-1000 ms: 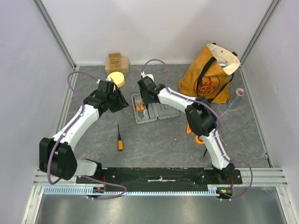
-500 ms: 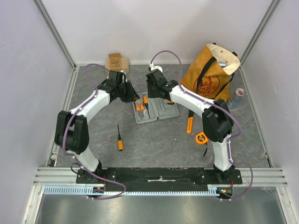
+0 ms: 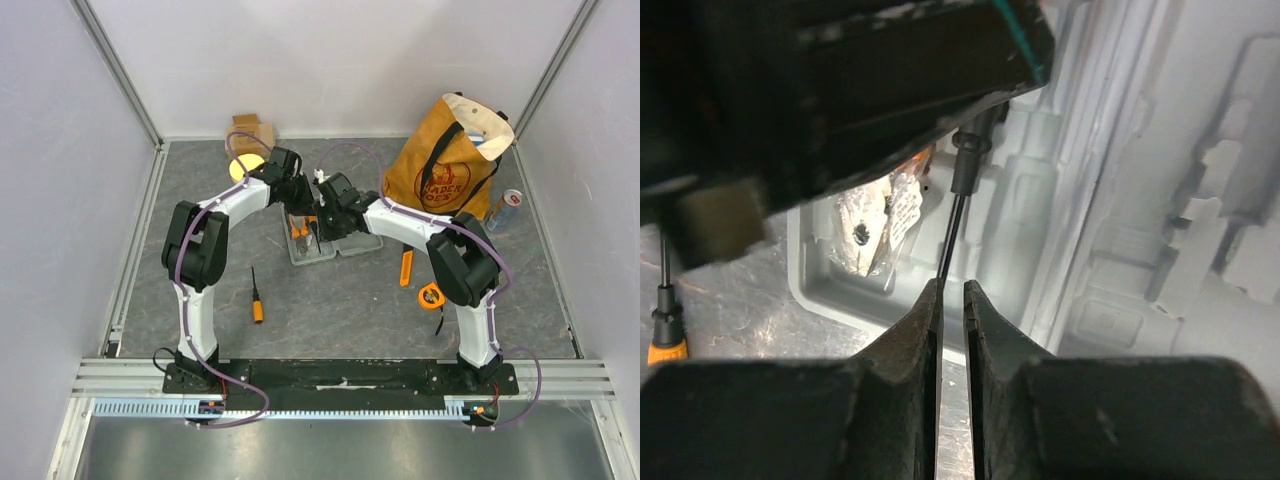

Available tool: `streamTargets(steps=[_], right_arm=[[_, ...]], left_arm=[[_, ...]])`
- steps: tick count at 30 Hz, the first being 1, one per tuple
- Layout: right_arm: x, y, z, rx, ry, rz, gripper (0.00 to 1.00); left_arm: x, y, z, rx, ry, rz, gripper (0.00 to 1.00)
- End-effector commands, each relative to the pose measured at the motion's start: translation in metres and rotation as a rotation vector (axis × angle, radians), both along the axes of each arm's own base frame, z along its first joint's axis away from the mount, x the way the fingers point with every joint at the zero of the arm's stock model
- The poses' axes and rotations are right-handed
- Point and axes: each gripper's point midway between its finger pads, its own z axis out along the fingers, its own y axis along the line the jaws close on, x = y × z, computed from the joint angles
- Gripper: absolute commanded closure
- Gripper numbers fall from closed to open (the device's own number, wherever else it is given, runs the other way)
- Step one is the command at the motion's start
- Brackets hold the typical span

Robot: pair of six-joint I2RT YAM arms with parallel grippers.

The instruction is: Pack the tool kit

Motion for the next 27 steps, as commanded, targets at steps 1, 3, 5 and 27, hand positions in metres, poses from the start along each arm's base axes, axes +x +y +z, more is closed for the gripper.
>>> streamTargets(steps=[1,3,5,27], right_arm=[[-0.004,0.013,0.019,0.086,-0.022,0.058,0.83],[-0.006,0.014,0.016,0.085,-0.013,0.061,0.84],[-0.007,0.014,0.013,0.085,-0.007,0.068,0.85],[-0.013,0.003,-0.039,-0.001,0.071,0.032,0.96]], left_arm=[[0.008,0.007,-0.012,0.092,-0.021,-0.03,0.8],[0.007,0.01,-0.018,0.112,-0.013,-0.023,0.81],[0.007,0.012,-0.022,0.123,-0.006,-0.016,0.82],[0.01,0.024,-0.052,0.22,0.044,-0.021,0.86]])
